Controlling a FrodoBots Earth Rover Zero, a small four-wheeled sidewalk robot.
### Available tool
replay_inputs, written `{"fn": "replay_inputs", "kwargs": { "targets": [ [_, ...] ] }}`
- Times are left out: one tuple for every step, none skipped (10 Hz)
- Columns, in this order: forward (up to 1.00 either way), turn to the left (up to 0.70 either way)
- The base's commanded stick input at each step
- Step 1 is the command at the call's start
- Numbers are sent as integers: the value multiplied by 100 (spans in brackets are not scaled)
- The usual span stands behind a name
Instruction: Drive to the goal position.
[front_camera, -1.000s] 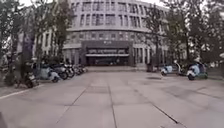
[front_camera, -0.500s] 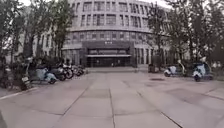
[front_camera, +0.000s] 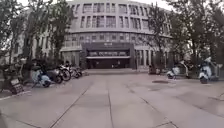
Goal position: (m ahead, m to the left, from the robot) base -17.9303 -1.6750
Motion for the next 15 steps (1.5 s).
{"fn": "replay_inputs", "kwargs": {
  "targets": [
    [70,0],
    [70,0],
    [70,0],
    [70,0],
    [70,0],
    [70,0],
    [70,0],
    [70,0],
    [70,0],
    [70,0],
    [70,0],
    [70,0],
    [70,0],
    [70,0],
    [70,0]
  ]
}}
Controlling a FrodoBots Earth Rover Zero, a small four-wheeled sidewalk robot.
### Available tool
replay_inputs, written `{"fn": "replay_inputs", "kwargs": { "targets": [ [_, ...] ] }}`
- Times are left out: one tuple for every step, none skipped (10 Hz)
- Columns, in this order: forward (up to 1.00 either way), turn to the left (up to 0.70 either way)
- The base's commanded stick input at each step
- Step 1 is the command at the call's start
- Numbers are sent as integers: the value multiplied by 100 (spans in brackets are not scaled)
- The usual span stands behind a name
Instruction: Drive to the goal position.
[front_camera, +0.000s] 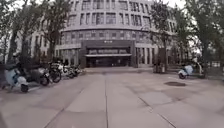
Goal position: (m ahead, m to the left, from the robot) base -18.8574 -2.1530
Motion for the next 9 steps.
{"fn": "replay_inputs", "kwargs": {
  "targets": [
    [70,0],
    [70,0],
    [70,0],
    [70,-27],
    [70,-35],
    [70,-35],
    [56,-41],
    [24,-58],
    [0,-70]
  ]
}}
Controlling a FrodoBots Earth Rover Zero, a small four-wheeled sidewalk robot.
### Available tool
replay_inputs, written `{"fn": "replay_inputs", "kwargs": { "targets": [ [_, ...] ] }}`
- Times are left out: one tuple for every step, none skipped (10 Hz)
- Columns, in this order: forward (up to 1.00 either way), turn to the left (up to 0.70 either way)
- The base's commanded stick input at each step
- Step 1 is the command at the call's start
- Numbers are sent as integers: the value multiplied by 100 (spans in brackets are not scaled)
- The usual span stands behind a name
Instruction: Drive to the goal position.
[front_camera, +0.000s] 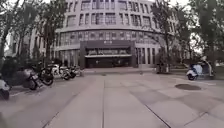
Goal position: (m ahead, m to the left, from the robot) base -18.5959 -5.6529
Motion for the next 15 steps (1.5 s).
{"fn": "replay_inputs", "kwargs": {
  "targets": [
    [0,-70],
    [0,-70],
    [0,-70],
    [0,-70],
    [0,-70],
    [0,-70],
    [0,-70],
    [0,-70],
    [0,-70],
    [0,-70],
    [0,-70],
    [0,-70],
    [0,-70],
    [0,-70],
    [0,-70]
  ]
}}
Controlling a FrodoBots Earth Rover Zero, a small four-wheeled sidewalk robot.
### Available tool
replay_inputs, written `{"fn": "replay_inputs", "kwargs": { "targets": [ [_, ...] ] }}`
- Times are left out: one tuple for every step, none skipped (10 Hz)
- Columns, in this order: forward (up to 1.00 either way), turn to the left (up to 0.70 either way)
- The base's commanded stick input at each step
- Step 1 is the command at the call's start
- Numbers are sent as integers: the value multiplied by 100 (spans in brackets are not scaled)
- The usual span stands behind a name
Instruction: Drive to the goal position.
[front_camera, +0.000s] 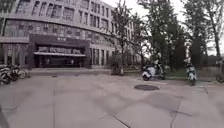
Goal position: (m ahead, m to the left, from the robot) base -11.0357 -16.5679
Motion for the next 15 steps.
{"fn": "replay_inputs", "kwargs": {
  "targets": [
    [0,-70],
    [0,-70],
    [0,-70],
    [0,-70],
    [0,-70],
    [0,-70],
    [0,-70],
    [0,-70],
    [0,-70],
    [0,-70],
    [0,-70],
    [0,-70],
    [0,-70],
    [0,-22],
    [0,0]
  ]
}}
